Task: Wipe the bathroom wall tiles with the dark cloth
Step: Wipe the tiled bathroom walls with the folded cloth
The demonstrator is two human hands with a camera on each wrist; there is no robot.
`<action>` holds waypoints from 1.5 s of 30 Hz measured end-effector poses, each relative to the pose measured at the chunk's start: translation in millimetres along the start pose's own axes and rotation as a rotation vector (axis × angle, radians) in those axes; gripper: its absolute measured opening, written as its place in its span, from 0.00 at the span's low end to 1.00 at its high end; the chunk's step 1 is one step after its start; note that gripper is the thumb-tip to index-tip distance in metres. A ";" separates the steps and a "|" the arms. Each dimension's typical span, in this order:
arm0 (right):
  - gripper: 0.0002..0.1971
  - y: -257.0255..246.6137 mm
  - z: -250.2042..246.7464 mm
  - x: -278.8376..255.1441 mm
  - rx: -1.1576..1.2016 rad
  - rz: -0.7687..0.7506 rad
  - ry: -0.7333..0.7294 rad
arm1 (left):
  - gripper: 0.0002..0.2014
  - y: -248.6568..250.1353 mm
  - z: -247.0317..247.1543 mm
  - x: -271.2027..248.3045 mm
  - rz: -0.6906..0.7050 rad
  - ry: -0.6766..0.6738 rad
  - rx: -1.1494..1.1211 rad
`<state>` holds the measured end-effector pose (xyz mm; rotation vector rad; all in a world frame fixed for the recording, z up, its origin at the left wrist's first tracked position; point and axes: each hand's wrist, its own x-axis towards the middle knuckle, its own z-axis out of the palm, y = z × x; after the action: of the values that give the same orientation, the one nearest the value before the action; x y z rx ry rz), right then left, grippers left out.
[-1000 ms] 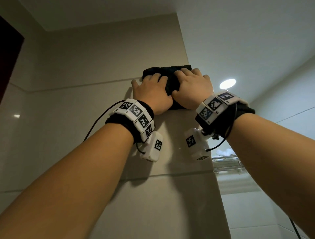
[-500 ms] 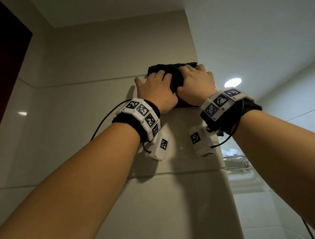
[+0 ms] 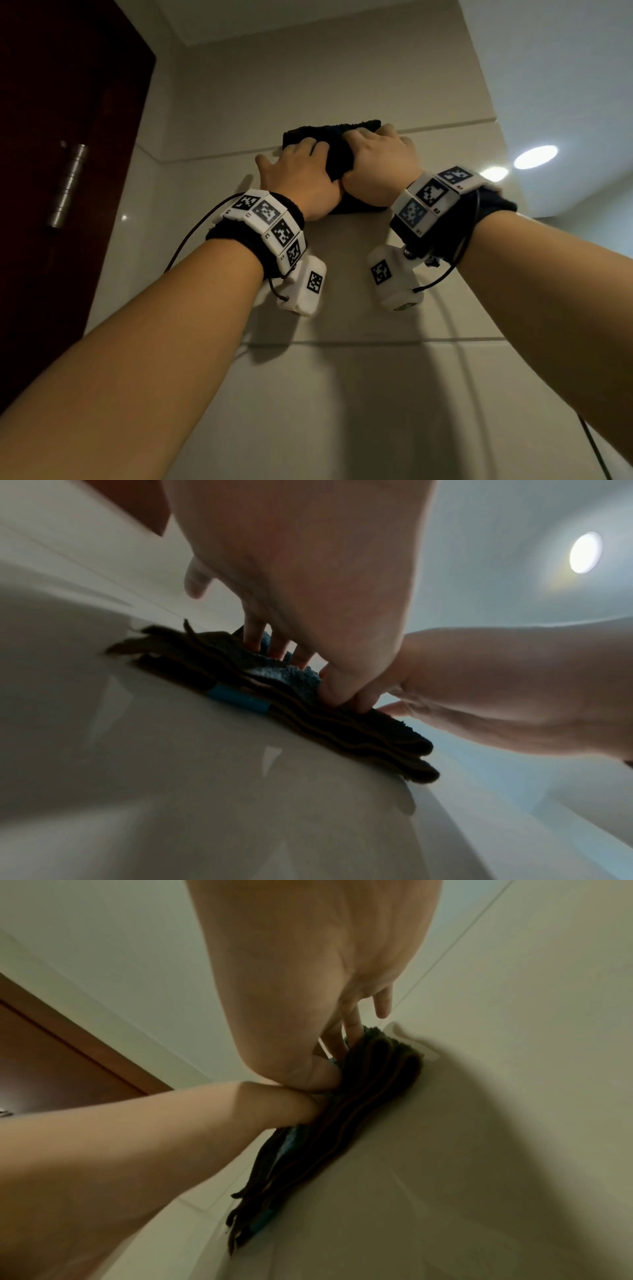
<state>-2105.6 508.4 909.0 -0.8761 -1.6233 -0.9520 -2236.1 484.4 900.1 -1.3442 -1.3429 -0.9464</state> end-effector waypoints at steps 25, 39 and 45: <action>0.26 -184.4 52.6 53.7 -0.004 -0.217 -0.181 | 0.33 -173.6 -13.4 -16.5 -0.291 -0.183 0.224; 0.33 -179.1 65.9 5.7 -0.118 -0.207 -0.266 | 0.35 -168.1 -6.8 -62.5 -0.265 -0.293 0.123; 0.32 -143.8 52.8 -2.9 -0.107 -0.212 -0.252 | 0.34 -138.8 -8.9 -56.9 -0.242 -0.309 0.164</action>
<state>-2254.1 494.9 873.7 -0.9390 -1.9238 -1.1188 -2377.6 450.8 862.2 -1.2564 -1.8110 -0.7857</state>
